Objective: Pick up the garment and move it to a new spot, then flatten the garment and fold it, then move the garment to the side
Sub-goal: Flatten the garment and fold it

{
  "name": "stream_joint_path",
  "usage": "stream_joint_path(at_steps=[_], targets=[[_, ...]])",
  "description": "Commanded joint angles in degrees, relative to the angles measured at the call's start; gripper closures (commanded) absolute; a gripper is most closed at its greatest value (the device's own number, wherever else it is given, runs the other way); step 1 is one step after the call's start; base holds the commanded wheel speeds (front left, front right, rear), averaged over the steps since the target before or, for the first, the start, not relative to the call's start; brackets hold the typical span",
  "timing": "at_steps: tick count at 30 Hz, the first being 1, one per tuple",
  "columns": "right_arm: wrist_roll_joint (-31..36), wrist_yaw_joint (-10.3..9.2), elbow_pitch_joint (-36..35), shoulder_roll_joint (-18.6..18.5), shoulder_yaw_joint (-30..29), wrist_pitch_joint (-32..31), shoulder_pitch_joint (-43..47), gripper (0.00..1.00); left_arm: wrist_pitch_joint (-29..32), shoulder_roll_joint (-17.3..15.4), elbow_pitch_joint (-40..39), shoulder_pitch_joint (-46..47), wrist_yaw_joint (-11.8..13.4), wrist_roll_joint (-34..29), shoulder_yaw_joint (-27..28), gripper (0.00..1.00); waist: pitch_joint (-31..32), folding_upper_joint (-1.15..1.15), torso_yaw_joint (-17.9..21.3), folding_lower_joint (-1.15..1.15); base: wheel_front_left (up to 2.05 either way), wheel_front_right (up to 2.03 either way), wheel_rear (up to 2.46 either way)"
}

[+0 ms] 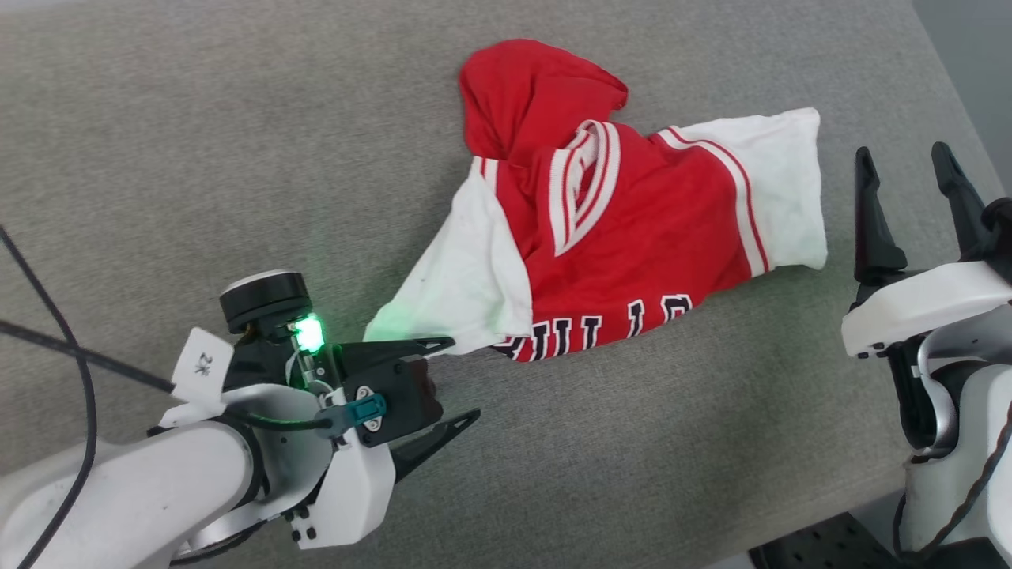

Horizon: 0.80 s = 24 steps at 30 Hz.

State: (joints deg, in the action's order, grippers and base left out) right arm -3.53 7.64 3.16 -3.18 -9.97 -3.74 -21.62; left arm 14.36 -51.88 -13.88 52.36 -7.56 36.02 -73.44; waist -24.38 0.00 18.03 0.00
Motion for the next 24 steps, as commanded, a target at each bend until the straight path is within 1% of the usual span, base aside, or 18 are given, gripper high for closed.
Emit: stream_joint_path(at_steps=[1, 8, 15, 23, 24], targets=[[-0.24, -0.28, 0.16, 0.28, 0.14, 0.41, 0.41, 0.0, -0.57, -0.11, 0.1, -0.58, 0.15, -0.64, 0.11, 0.0, -0.29, 0.0, 0.46, 0.0, 0.0, 0.0, 0.0], [-1.44, -0.28, 0.84, 0.29, 1.73, 0.46, 0.09, 0.0, -2.68, -0.66, 1.97, 0.63, 0.15, -3.65, 0.1, 0.0, -0.82, 0.0, 0.92, 0.0, 0.0, 0.0, 0.0], [-1.99, -0.28, 1.7, 0.26, 3.67, 0.29, -0.5, 0.0, -6.47, -0.78, 5.14, 2.04, 0.15, -6.71, 0.11, 0.0, -1.31, 0.0, 0.93, 0.0, 0.0, 0.0, 0.0], [-2.22, -0.28, 2.46, 0.26, 5.11, 0.19, -0.81, 0.0, -10.66, 0.46, 8.53, 3.7, 0.15, -7.53, 0.06, 0.0, -1.24, 0.0, 0.61, 0.0, 0.0, 0.0, 0.0], [-2.23, -0.28, 2.56, 0.25, 5.24, 0.18, -0.82, 0.0, -11.08, 0.59, 9.05, 3.85, 0.15, -7.51, 0.07, 0.02, -1.18, 0.0, 0.58, 0.0, 0.0, 0.0, 0.0]])
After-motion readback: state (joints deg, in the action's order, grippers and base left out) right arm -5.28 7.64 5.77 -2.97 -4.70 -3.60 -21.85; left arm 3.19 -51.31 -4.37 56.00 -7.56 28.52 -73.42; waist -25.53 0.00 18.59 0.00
